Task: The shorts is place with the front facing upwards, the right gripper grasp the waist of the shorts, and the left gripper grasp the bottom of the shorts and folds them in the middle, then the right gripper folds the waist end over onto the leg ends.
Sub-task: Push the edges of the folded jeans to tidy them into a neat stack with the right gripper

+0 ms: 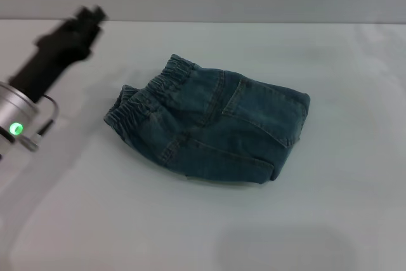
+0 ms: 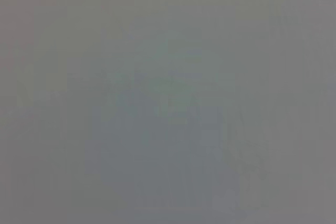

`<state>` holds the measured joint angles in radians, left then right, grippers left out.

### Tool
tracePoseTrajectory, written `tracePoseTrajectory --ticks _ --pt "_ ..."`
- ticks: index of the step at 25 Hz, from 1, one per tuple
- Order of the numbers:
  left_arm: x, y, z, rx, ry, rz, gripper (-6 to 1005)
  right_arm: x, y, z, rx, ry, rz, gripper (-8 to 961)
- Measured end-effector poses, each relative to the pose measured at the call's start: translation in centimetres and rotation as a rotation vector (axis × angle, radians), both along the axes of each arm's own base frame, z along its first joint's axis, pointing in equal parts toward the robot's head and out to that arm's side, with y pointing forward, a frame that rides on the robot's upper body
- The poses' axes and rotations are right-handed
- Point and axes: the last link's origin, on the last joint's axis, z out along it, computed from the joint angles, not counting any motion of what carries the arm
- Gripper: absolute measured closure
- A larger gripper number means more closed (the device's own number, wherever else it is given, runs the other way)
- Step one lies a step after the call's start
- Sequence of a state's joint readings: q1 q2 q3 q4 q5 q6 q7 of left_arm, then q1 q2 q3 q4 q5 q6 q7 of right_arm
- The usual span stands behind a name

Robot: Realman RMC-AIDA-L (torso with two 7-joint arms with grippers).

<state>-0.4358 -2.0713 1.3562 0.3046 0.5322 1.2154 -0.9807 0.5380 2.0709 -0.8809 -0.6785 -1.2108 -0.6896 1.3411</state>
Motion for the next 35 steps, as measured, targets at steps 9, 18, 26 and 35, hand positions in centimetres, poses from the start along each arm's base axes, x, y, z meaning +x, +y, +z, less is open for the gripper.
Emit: tracePoseTrajectory --ticks 9,18,26,35 --pt "-4.6 -0.2 5.2 0.427 0.225 0.18 667 1.9 -1.0 0.5 0.081 -0.049 -0.014 445" --pt "-8.4 -2.5 8.1 0.575 0.256 0.348 658 4.4 -5.0 1.9 0.379 -0.096 0.054 446" --pt "-8.3 -1.9 7.7 0.559 0.255 0.352 656 1.6 -4.6 -0.4 0.259 -0.091 0.211 446" --pt "-8.1 -1.5 7.8 0.561 0.251 0.355 655 -6.8 -4.1 -1.2 -0.469 0.085 0.51 447"
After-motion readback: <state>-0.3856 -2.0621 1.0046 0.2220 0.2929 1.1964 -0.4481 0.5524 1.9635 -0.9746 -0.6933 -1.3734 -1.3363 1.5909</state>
